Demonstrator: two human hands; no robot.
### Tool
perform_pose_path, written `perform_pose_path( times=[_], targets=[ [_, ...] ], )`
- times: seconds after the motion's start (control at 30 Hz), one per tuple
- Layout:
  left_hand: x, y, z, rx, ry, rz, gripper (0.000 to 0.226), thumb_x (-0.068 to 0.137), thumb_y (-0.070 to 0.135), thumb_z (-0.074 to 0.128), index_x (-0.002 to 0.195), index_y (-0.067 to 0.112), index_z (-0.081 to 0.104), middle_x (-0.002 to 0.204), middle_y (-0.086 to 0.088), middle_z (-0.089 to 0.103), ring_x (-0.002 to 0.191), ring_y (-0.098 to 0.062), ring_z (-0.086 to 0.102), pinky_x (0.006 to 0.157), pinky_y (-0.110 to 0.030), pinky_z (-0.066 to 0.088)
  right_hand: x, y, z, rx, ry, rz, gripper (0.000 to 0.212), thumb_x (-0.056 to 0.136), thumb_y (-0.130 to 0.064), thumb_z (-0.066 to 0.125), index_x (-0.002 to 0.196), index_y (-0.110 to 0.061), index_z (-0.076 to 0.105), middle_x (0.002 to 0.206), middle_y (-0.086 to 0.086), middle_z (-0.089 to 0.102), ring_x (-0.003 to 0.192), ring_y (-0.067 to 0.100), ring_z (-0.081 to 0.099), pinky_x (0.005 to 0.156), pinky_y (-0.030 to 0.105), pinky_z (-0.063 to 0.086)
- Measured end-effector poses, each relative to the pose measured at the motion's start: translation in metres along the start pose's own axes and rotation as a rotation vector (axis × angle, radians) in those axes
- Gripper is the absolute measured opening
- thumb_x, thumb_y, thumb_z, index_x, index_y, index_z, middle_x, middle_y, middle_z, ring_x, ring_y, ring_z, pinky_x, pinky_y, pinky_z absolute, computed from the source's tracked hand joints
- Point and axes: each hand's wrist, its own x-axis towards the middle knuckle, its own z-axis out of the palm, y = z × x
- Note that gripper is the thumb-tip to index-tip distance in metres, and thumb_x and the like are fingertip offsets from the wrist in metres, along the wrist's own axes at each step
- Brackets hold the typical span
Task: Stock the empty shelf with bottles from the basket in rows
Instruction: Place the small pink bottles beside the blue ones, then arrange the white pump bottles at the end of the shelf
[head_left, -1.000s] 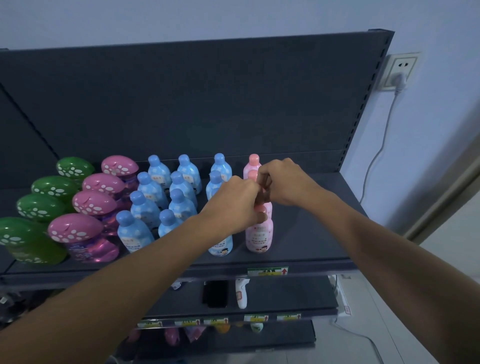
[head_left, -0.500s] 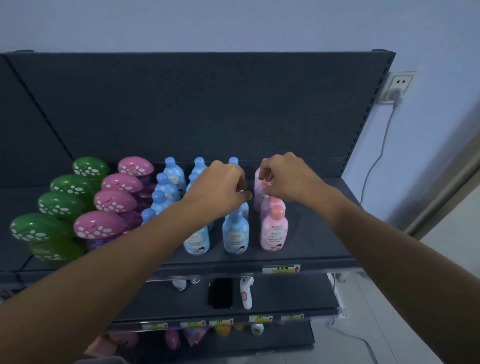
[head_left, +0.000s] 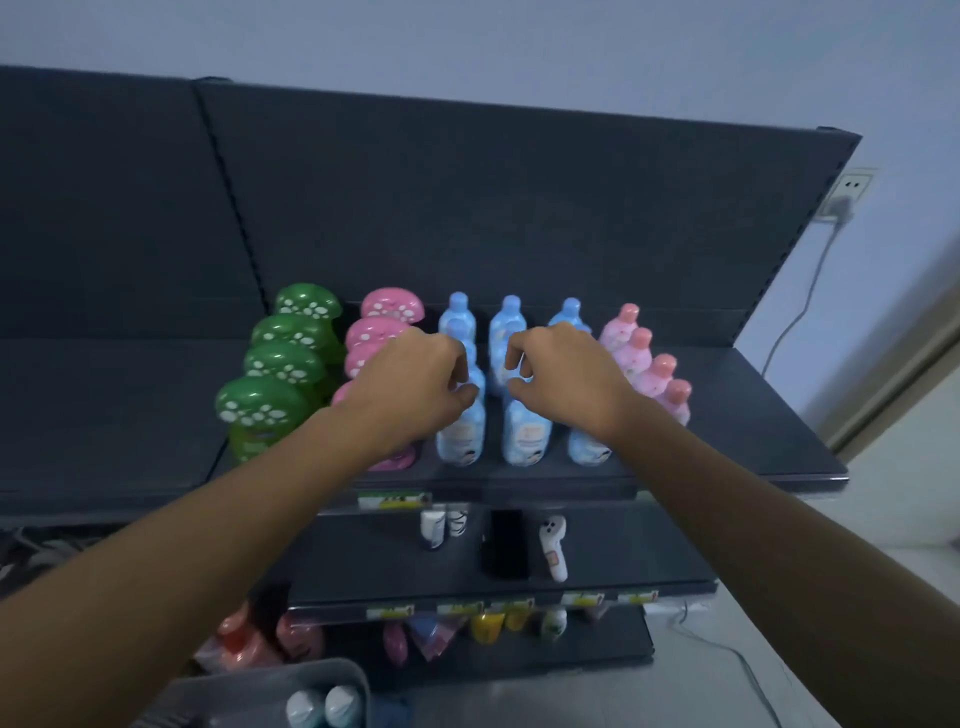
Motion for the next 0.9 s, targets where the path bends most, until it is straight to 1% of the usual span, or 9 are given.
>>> perform_pose_path(
  times=[0.13, 0.23, 0.3, 0.4, 0.57, 0.67, 0.73, 0.83, 0.9],
  targets=[
    [-0.044, -0.051, -0.017, 0.028, -0.041, -0.017, 0.023, 0.079, 0.043, 0.061, 0.080, 0.022, 0.068, 0.083, -0.002, 0.071, 0.081, -0.029, 0.068, 0.071, -0.041, 0.057, -0.012, -0.069, 0.019, 0.016, -0.029, -0.001, 0.017, 0.083, -0.027, 0.060, 0.099, -0.025, 0.066, 0.094, -0.001, 0.069, 0.096, 0.024, 0.063, 0.077, 0.038, 0.053],
    [-0.075, -0.092, -0.021, 0.027, -0.096, -0.037, 0.032, 0.071, 0.049, 0.052, 0.080, 0.023, 0.069, 0.081, -0.003, 0.070, 0.078, -0.029, 0.068, 0.069, -0.041, 0.058, -0.021, -0.115, 0.037, 0.036, -0.048, -0.012, 0.015, 0.084, -0.027, 0.063, 0.096, -0.021, 0.068, 0.089, -0.001, 0.070, 0.092, 0.023, 0.063, 0.075, 0.039, 0.055],
    [-0.097, -0.117, -0.019, 0.037, -0.134, -0.057, 0.030, 0.074, 0.050, 0.055, 0.083, 0.024, 0.068, 0.084, -0.002, 0.070, 0.081, -0.029, 0.068, 0.070, -0.041, 0.058, -0.030, -0.140, 0.053, 0.069, -0.064, -0.011, 0.013, 0.083, -0.026, 0.064, 0.095, -0.020, 0.068, 0.086, -0.002, 0.070, 0.090, 0.022, 0.063, 0.073, 0.037, 0.054],
    [-0.128, -0.150, -0.006, 0.052, -0.171, -0.099, 0.022, 0.082, 0.046, 0.065, 0.087, 0.025, 0.067, 0.090, -0.005, 0.069, 0.085, -0.033, 0.067, 0.071, -0.041, 0.058, -0.045, -0.169, 0.084, 0.126, -0.117, -0.016, 0.016, 0.082, -0.025, 0.065, 0.096, -0.021, 0.067, 0.088, -0.001, 0.069, 0.088, 0.024, 0.065, 0.073, 0.037, 0.054],
    [-0.170, -0.199, 0.037, 0.012, -0.287, -0.214, 0.015, 0.086, 0.040, 0.066, 0.091, 0.027, 0.067, 0.094, -0.006, 0.070, 0.090, -0.035, 0.068, 0.076, -0.042, 0.058, -0.067, -0.195, 0.141, 0.161, -0.257, -0.016, 0.017, 0.086, -0.025, 0.067, 0.102, -0.019, 0.067, 0.091, -0.002, 0.069, 0.088, 0.023, 0.064, 0.073, 0.038, 0.055],
    [-0.192, -0.221, 0.072, 0.003, -0.385, -0.303, 0.016, 0.088, 0.039, 0.063, 0.098, 0.028, 0.069, 0.102, -0.008, 0.068, 0.095, -0.038, 0.066, 0.078, -0.039, 0.056, -0.074, -0.203, 0.180, 0.156, -0.341, -0.015, 0.020, 0.087, -0.024, 0.064, 0.106, -0.019, 0.065, 0.097, 0.000, 0.068, 0.092, 0.026, 0.064, 0.076, 0.042, 0.056],
    [-0.206, -0.234, 0.098, -0.002, -0.436, -0.336, 0.018, 0.089, 0.040, 0.061, 0.101, 0.029, 0.069, 0.104, -0.009, 0.068, 0.098, -0.039, 0.065, 0.079, -0.040, 0.056, -0.080, -0.207, 0.208, 0.140, -0.396, 0.000, 0.021, 0.087, -0.025, 0.062, 0.108, -0.021, 0.064, 0.103, 0.000, 0.066, 0.093, 0.028, 0.064, 0.078, 0.040, 0.055],
    [-0.226, -0.252, 0.138, 0.002, -0.491, -0.352, 0.017, 0.091, 0.035, 0.060, 0.101, 0.024, 0.067, 0.101, -0.009, 0.067, 0.099, -0.037, 0.064, 0.078, -0.041, 0.054, -0.092, -0.210, 0.251, 0.121, -0.427, 0.025, 0.018, 0.087, -0.024, 0.061, 0.105, -0.024, 0.064, 0.104, 0.000, 0.065, 0.093, 0.031, 0.065, 0.070, 0.033, 0.048],
    [-0.239, -0.262, 0.165, -0.016, -0.517, -0.350, 0.015, 0.090, 0.028, 0.060, 0.098, 0.018, 0.067, 0.097, -0.010, 0.068, 0.094, -0.038, 0.064, 0.074, -0.042, 0.054, -0.100, -0.212, 0.279, 0.123, -0.461, 0.031, 0.016, 0.087, -0.022, 0.060, 0.103, -0.023, 0.064, 0.104, 0.001, 0.066, 0.093, 0.032, 0.065, 0.067, 0.032, 0.045]
  ],
)
